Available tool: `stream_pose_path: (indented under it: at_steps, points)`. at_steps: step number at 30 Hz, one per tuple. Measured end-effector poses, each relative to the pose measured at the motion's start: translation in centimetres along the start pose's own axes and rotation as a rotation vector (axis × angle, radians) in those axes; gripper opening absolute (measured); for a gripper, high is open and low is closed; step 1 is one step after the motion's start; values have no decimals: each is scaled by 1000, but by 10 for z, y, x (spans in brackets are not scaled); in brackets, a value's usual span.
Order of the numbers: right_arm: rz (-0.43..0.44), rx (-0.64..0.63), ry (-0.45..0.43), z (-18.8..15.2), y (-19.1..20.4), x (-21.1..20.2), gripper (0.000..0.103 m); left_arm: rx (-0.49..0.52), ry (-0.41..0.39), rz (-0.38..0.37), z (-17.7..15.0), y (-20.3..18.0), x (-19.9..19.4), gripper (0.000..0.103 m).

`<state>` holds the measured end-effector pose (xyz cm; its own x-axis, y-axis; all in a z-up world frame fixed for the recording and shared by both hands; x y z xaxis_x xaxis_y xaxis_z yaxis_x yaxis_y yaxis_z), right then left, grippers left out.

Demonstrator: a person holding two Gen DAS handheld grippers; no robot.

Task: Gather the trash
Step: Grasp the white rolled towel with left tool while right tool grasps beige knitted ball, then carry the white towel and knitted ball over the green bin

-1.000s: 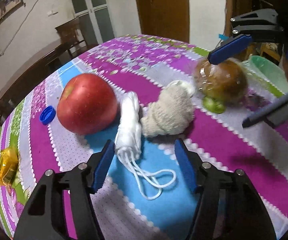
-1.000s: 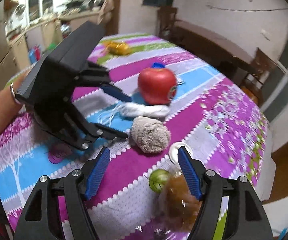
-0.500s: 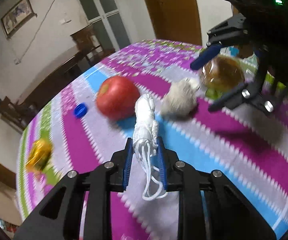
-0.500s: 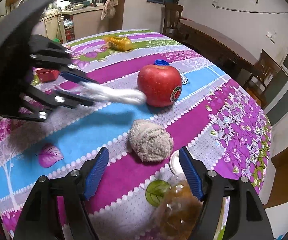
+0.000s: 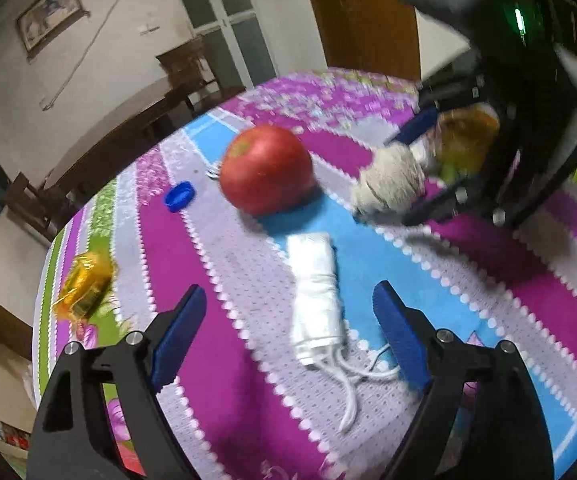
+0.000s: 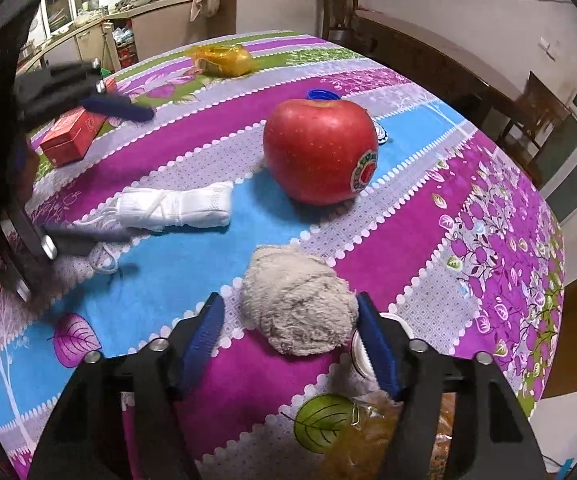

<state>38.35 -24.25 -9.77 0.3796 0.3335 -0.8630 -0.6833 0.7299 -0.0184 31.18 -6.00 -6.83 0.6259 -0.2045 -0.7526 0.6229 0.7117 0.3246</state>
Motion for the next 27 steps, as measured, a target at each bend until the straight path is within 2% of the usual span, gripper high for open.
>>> stream_pose_path:
  at_steps: [2,3,5,9,13,15,21,24,27]
  points:
    - [1,17,-6,1,-2,1,60,36,30,6,-2,-9,12,78]
    - [-3,22,-9,0,-3,0,58,30,20,5,-2,-10,14,75]
    - [-14,24,-12,0,-3,0,54,0,30,-26,-3,-6,15,65]
    - [-38,22,-36,-4,1,-5,48,-55,24,-84,-6,3,19,26]
    - [-70,43,-91,-8,9,-18,48,-66,20,-62,-8,7,20,25]
    - [-91,85,-158,-11,14,-36,48,-50,11,-28,-5,6,18,25]
    - [-162,210,-343,-35,43,-101,48,-105,-121,6,12,17,-18,25]
    - [-208,279,-402,-57,52,-131,48,-157,-173,7,24,22,-32,25]
    - [-215,375,-452,-82,54,-160,48,-146,-235,-1,41,8,-51,26]
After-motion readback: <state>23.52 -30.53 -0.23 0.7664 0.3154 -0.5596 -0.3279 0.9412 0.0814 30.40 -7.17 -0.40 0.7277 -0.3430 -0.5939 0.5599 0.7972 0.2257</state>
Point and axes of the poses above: each gripper's, at about its wrist camera, not at the fingertips, and x roughly the way its jaws point, y to its left, z to its top, the point moved 4 cm from there along x, roughly the way its jaws point, and after that the axes turned 5 degrees about x, right-handed, at the moved point
